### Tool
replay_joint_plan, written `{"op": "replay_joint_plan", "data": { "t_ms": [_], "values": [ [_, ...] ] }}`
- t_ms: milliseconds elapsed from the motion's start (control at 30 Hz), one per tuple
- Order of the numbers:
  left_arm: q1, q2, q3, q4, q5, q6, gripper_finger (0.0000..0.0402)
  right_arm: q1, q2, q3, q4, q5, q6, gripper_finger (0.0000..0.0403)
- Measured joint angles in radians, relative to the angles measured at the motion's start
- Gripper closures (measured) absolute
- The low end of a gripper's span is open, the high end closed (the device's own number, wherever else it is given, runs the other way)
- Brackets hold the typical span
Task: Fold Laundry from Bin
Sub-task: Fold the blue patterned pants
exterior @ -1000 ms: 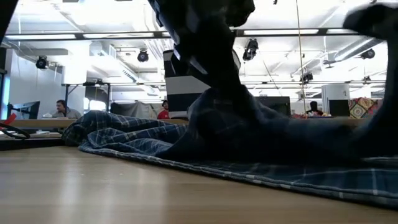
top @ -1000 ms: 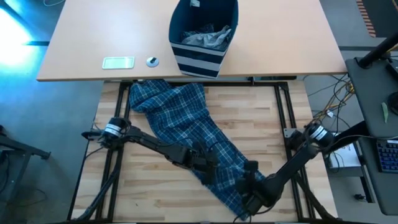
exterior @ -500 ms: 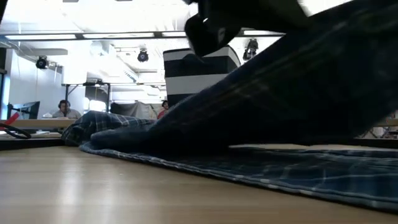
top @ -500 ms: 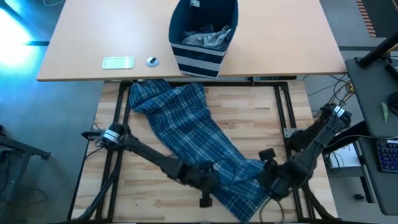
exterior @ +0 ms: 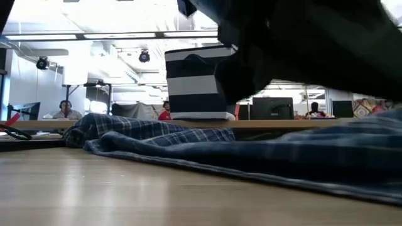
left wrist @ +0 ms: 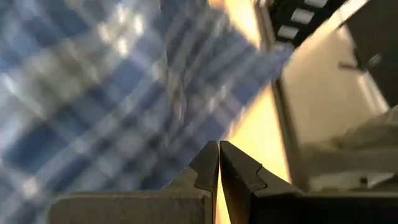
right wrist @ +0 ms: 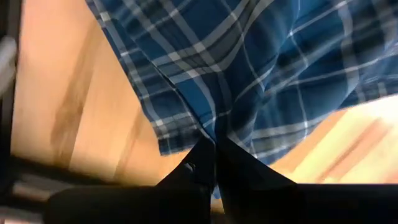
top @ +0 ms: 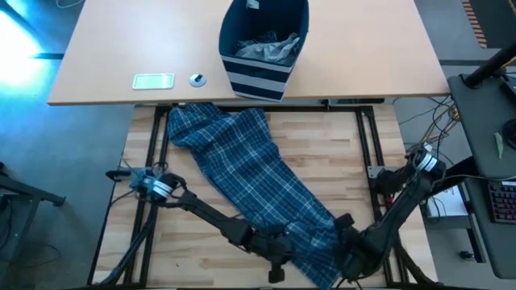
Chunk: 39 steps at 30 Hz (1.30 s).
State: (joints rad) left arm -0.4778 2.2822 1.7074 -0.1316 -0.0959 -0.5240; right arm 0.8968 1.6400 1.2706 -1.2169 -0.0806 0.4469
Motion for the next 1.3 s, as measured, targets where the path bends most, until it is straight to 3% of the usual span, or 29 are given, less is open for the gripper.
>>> {"op": "replay_joint_plan", "data": {
  "t_ms": [267, 433, 567, 667, 800, 967, 1133, 1300],
  "values": [
    [0.004, 0.012, 0.245, -0.313, 0.035, 0.109, 0.0401, -0.001, -0.06, 0.193, -0.267, 0.054, -0.003, 0.0394],
    [0.007, 0.018, 0.301, -0.314, 0.036, 0.128, 0.0401, 0.011, -0.063, 0.287, -0.314, 0.058, 0.012, 0.0394],
    [0.007, 0.079, 0.271, -0.202, 0.072, 0.111, 0.0401, 0.055, -0.029, 0.234, -0.305, 0.052, 0.021, 0.0394],
    [0.009, 0.141, 0.272, -0.117, 0.088, 0.049, 0.0401, 0.071, -0.006, 0.142, -0.19, -0.012, 0.031, 0.0394],
    [0.011, 0.176, 0.325, -0.151, 0.089, -0.012, 0.0401, 0.084, 0.008, 0.022, -0.01, -0.087, 0.028, 0.0394],
    [0.008, 0.173, 0.448, -0.334, 0.044, 0.035, 0.0387, 0.084, 0.021, -0.044, 0.027, -0.095, 0.031, 0.039],
    [0.011, 0.172, 0.51, -0.442, -0.072, 0.035, 0.0339, 0.092, 0.023, -0.049, 0.041, -0.106, 0.015, 0.0348],
    [0.014, 0.17, 0.483, -0.429, -0.195, -0.03, 0.0278, 0.108, 0.024, -0.062, 0.046, -0.106, -0.016, 0.026]
  ]
}}
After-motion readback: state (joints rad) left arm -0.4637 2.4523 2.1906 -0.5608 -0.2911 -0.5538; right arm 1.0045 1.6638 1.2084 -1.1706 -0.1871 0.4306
